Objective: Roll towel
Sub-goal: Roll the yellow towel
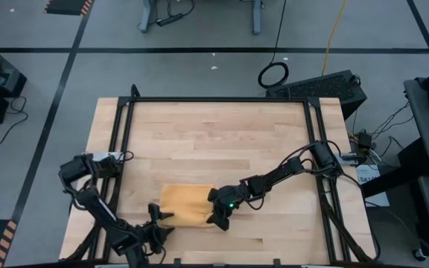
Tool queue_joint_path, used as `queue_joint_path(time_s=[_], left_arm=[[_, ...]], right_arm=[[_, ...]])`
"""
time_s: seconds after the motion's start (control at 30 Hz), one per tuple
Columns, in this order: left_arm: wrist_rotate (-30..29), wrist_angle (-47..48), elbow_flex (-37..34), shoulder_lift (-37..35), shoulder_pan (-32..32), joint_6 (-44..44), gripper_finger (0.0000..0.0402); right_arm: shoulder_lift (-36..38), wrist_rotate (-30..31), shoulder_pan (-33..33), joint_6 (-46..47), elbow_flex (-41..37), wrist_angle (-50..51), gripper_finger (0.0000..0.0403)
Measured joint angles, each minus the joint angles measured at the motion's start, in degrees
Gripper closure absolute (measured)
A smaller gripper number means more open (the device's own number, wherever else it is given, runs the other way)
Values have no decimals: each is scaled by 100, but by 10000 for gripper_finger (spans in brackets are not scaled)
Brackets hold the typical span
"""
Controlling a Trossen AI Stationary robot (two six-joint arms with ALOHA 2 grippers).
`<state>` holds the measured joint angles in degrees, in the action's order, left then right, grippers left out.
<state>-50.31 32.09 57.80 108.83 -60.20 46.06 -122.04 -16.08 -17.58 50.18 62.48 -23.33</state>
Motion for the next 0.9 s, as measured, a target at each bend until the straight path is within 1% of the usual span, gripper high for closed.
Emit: queue_joint_path(time_s=[0.27,0.33,0.4,0.47,0.53,0.63,0.73,0.77,0.83,0.9], left_arm=[[17,80,0,260,315,-20,127],[207,114,10,256,413,7,131],[423,138,25,242,510,10,144],[543,144,28,239,590,10,170],[664,154,28,239,670,9,208],[958,218,32,239,783,11,280],[1105,249,30,236,837,-7,358],[1106,269,24,215,841,-7,375],[1172,311,9,136,857,-4,383],[1293,377,-7,-19,860,-2,373]], right_arm=[[0,-83,4,15,-2,11,353],[0,-83,4,15,-2,11,353],[0,-90,4,11,-2,7,353],[0,-194,6,-51,-5,-17,353],[0,-250,4,-123,-13,-58,353],[93,-335,2,-351,-17,-65,343],[303,-260,-9,-767,-32,143,318],[406,-192,-11,-947,-51,260,308],[676,-56,-9,-1446,-53,528,286],[1019,146,-28,-1971,-39,960,266]])
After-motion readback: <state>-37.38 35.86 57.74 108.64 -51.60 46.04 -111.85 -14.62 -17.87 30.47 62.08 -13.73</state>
